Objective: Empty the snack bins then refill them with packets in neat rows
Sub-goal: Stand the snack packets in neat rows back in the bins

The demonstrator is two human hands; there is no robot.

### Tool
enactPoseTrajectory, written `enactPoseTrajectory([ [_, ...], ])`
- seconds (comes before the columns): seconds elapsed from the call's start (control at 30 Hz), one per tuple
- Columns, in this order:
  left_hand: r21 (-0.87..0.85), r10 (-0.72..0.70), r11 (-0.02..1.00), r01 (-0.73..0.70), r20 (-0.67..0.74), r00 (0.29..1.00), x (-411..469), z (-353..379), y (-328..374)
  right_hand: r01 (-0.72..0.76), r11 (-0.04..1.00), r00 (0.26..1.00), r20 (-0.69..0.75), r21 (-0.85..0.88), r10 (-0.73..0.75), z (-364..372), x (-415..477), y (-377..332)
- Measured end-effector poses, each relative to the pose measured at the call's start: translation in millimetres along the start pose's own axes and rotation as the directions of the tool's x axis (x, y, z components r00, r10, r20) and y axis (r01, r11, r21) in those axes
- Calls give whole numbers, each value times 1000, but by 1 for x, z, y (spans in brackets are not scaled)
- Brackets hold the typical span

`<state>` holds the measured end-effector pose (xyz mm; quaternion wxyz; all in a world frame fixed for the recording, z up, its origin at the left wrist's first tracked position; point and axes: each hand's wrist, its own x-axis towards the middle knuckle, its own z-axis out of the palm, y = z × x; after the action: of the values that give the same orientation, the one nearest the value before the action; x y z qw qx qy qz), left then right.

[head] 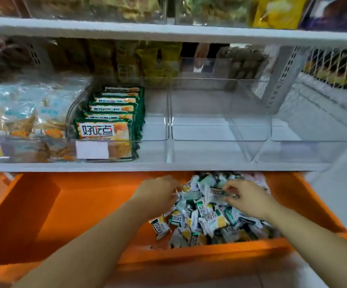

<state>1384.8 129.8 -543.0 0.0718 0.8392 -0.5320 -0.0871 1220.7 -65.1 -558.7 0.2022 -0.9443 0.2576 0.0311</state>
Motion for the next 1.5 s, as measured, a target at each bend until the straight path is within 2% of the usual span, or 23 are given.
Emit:
enactPoseTrajectory([
  [0.13,-54,30,998,-21,179,983,30,31,20,-105,994,978,177,-31,109,17,-10,48],
  [0.23,-115,47,993,-18,249,967,47,61,39,-136,988,960,238,-72,150,21,-18,70],
  [0.37,-273,18,960,69,303,953,60,103,60,-160,987,945,287,-9,156,24,-13,85],
  [0.57,-366,-81,899,240,399,913,78,135,56,-213,970,940,297,121,169,42,11,101],
  [0.7,-387,-108,864,324,485,868,89,151,54,-266,961,903,369,77,220,50,23,111],
  [0.8,-383,-133,860,337,470,873,97,162,60,-286,957,876,417,49,241,57,29,113],
  [0.9,-349,-238,855,384,394,888,102,163,64,-311,950,880,381,12,283,60,32,111],
  [1.0,-305,-287,860,410,376,881,105,163,56,-340,939,926,192,53,324,56,32,110],
  [1.07,-405,-220,818,409,437,872,107,164,53,-304,948,942,178,98,284,56,32,110],
  [1.17,-516,-89,785,342,453,887,112,168,51,-181,982,935,317,44,158,59,35,109],
  [1.23,-532,-67,786,314,431,900,115,169,49,-116,993,929,357,19,101,59,39,111],
  [1.3,-541,-51,787,296,421,906,116,169,46,-92,994,931,359,65,63,60,43,114],
  [1.5,-547,29,788,281,490,871,121,172,44,-82,982,908,419,171,3,65,49,113],
])
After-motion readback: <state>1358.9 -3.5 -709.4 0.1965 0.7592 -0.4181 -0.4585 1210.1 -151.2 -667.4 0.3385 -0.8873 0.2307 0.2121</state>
